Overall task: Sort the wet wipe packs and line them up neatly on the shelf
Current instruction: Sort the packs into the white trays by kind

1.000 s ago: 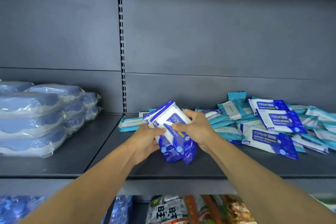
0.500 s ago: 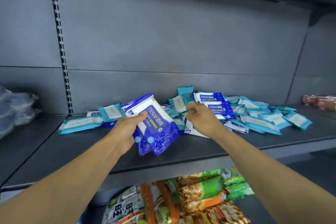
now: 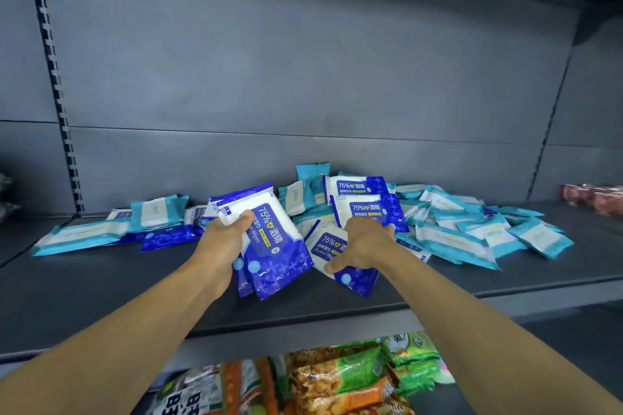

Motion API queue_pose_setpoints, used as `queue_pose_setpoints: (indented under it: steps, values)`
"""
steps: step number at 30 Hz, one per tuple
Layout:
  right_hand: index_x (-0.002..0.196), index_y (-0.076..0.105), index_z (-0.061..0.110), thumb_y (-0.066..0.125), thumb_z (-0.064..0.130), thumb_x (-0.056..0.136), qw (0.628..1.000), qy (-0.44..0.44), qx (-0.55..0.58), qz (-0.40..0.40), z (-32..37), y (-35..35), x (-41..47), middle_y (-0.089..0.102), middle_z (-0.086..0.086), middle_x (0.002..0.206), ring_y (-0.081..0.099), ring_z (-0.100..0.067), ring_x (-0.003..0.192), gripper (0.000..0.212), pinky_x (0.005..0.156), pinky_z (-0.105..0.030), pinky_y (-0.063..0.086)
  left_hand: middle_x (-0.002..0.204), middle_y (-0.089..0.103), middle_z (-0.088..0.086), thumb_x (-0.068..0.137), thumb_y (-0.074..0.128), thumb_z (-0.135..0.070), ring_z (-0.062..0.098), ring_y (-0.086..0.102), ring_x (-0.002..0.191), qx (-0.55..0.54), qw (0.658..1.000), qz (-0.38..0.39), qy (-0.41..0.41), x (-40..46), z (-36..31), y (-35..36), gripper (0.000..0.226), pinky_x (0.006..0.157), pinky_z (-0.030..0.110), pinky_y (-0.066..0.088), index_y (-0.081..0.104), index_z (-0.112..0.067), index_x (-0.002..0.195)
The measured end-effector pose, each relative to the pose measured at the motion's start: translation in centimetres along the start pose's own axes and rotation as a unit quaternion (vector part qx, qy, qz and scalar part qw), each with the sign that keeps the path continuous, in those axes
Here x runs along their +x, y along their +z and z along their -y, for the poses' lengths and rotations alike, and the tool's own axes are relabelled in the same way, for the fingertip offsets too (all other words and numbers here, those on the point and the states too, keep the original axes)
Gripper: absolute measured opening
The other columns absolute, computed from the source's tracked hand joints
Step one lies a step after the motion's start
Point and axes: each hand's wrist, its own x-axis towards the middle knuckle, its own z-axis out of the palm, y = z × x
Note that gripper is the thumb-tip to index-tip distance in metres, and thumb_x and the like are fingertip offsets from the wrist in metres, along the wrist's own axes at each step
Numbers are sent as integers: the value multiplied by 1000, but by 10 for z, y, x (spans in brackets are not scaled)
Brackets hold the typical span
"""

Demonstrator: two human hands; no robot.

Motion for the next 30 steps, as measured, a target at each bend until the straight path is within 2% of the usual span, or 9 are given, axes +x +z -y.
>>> queue_pose_setpoints:
  steps: [3, 6, 9, 11, 13, 17, 21, 26, 30]
  values:
    - [100, 51, 15, 83, 42, 66, 998, -35, 51, 6, -9, -7, 1, 57, -2, 107, 54, -22, 102, 54, 93, -35, 42, 97, 71, 10, 96, 54, -28, 23, 68, 82, 4, 1000, -14, 7, 3, -3, 10, 24, 87, 42, 53, 57, -10, 112]
    - [86, 55, 14, 78, 31, 74, 987, -76, 128, -52, -29, -26, 15, 56, -3, 95, 54, -21, 88, 31, 69, -26, 44, 95, 71, 9, 96, 52, -30, 22, 68, 80, 20, 1000, -14, 12, 5, -4, 15, 25, 76, 39, 54, 56, -10, 111]
    - [114, 57, 9, 71, 32, 81, 991, -82, 58, -86, -49, -40, 44, 50, -12, 125, 51, -27, 111, 42, 94, -35, 45, 92, 71, 9, 97, 50, -32, 21, 68, 76, 35, 999, -20, 5, 5, 0, 17, 23, 75, 38, 55, 55, -11, 104]
    - [137, 41, 10, 67, 33, 85, 996, -82, 7, -36, -55, -41, 56, 39, -9, 143, 40, -26, 129, 62, 107, -36, 35, 96, 71, 10, 96, 52, -33, 23, 69, 81, 31, 999, -25, -7, 5, 3, 19, 31, 87, 44, 53, 53, -8, 114]
    - [145, 30, 11, 65, 34, 87, 996, -87, -3, 28, -56, -41, 63, 34, -7, 149, 36, -24, 134, 71, 109, -33, 33, 95, 71, 9, 96, 52, -33, 22, 69, 80, 26, 999, -30, -14, 4, 5, 21, 36, 85, 43, 54, 51, -7, 120]
    - [133, 41, 15, 65, 38, 86, 991, -98, -78, 50, -52, -43, 68, 43, -8, 139, 44, -24, 124, 58, 105, -36, 36, 93, 70, 7, 96, 52, -34, 18, 68, 75, 16, 999, -35, -22, -2, 7, 25, 37, 63, 33, 53, 48, -8, 122]
    - [121, 45, 12, 65, 35, 86, 981, -122, -150, 9, -43, -43, 62, 42, -11, 128, 45, -27, 117, 46, 105, -41, 29, 88, 70, 5, 96, 52, -33, 17, 68, 73, 11, 999, -39, -25, -9, 8, 25, 37, 62, 32, 52, 48, -9, 123]
    - [122, 41, 8, 68, 19, 84, 981, -151, -93, -84, -37, -49, 40, 47, -15, 126, 50, -30, 111, 48, 88, -35, 42, 95, 71, 7, 96, 51, -33, 19, 69, 80, 23, 999, -46, -17, -20, 3, 12, 36, 80, 40, 55, 50, -9, 122]
    - [122, 42, 6, 71, 15, 81, 977, -157, 4, -143, -27, -63, 6, 50, -17, 126, 51, -32, 112, 51, 89, -35, 42, 89, 69, 4, 97, 51, -29, 16, 66, 75, -17, 998, -53, -8, -43, -6, 2, 25, 67, 33, 54, 52, -10, 114]
